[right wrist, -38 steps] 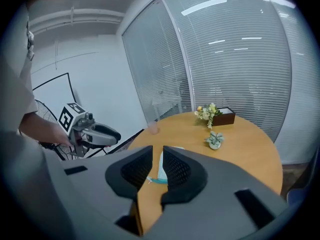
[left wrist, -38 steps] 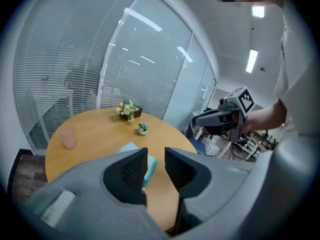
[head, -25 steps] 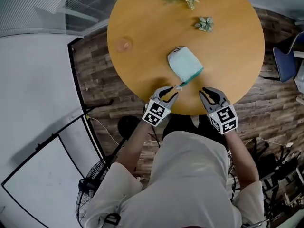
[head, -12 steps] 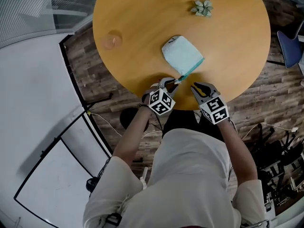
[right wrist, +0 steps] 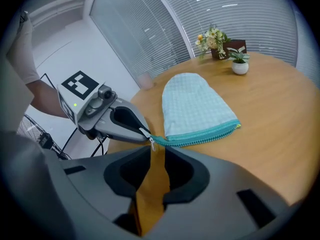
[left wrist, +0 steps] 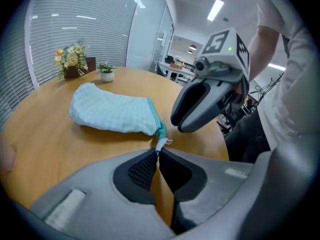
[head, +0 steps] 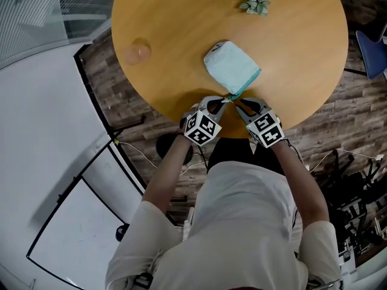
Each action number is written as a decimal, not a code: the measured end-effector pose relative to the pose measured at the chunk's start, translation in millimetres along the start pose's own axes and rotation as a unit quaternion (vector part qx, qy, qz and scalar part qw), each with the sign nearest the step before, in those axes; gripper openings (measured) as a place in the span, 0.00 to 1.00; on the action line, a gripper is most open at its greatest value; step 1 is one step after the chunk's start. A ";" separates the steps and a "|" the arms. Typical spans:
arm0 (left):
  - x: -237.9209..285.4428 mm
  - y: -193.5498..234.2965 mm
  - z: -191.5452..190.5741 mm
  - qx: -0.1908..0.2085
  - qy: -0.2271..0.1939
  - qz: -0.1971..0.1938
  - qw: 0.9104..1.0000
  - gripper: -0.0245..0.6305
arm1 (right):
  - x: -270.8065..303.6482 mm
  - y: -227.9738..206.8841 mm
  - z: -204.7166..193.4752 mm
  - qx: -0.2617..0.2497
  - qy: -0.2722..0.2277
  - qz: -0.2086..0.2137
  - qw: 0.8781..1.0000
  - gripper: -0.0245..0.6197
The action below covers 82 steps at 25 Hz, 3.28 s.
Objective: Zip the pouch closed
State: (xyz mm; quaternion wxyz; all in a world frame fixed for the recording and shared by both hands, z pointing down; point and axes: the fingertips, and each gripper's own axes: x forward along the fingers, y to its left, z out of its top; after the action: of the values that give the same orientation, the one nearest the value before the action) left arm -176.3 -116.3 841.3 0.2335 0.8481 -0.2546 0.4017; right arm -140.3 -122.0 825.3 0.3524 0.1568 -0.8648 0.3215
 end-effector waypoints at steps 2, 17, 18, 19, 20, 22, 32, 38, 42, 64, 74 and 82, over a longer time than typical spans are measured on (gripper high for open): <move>-2.4 0.6 4.3 -0.010 -0.006 -0.005 1.000 0.08 | 6.4 2.9 1.0 -0.006 0.005 0.006 1.000 0.18; -19.2 11.0 32.8 -0.103 -0.056 -0.037 0.992 0.07 | 8.5 7.1 33.4 0.003 -0.026 -0.011 1.000 0.05; -20.7 11.1 35.0 -0.108 -0.058 -0.039 0.992 0.07 | 6.6 7.0 35.1 0.002 -0.029 -0.010 1.000 0.05; -22.3 10.8 37.5 -0.112 -0.061 -0.043 0.991 0.07 | 4.6 7.0 36.3 0.000 -0.030 -0.009 1.000 0.05; -24.1 10.0 39.6 -0.118 -0.064 -0.047 0.990 0.07 | 2.3 7.2 37.3 -0.001 -0.031 -0.006 0.999 0.05; -29.4 7.6 43.1 -0.134 -0.068 -0.060 0.987 0.07 | -3.2 9.2 39.5 -0.006 -0.030 0.000 1.000 0.04; -65.6 9.3 63.8 -0.147 -0.091 -0.048 0.984 0.07 | -35.9 -1.2 51.4 -0.014 -0.033 -0.003 0.999 0.04; -85.0 11.3 73.3 -0.140 -0.097 -0.030 0.985 0.07 | -52.4 -6.5 51.6 -0.021 -0.037 -0.015 0.999 0.04; -98.2 12.0 75.6 -0.148 -0.107 -0.023 0.983 0.07 | -66.8 -12.2 51.6 -0.020 -0.042 -0.026 0.999 0.04; -97.1 18.9 78.6 -0.226 -0.130 -0.003 0.965 0.07 | -126.1 -67.1 32.3 -0.018 -0.028 -0.070 0.997 0.04; -65.2 11.1 61.6 -0.254 -0.100 0.002 0.962 0.07 | -111.2 -82.9 13.7 -0.005 -0.006 -0.084 0.996 0.04; -51.8 -4.1 32.9 -0.275 -0.081 -0.001 0.958 0.07 | -83.8 -85.0 -18.1 0.003 0.031 -0.087 0.996 0.05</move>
State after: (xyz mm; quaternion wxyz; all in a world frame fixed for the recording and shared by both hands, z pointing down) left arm -183.6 -120.3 780.4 0.4367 0.7813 -0.3720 0.2460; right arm -29.9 -169.4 813.5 0.4051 0.2223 -0.8357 0.2967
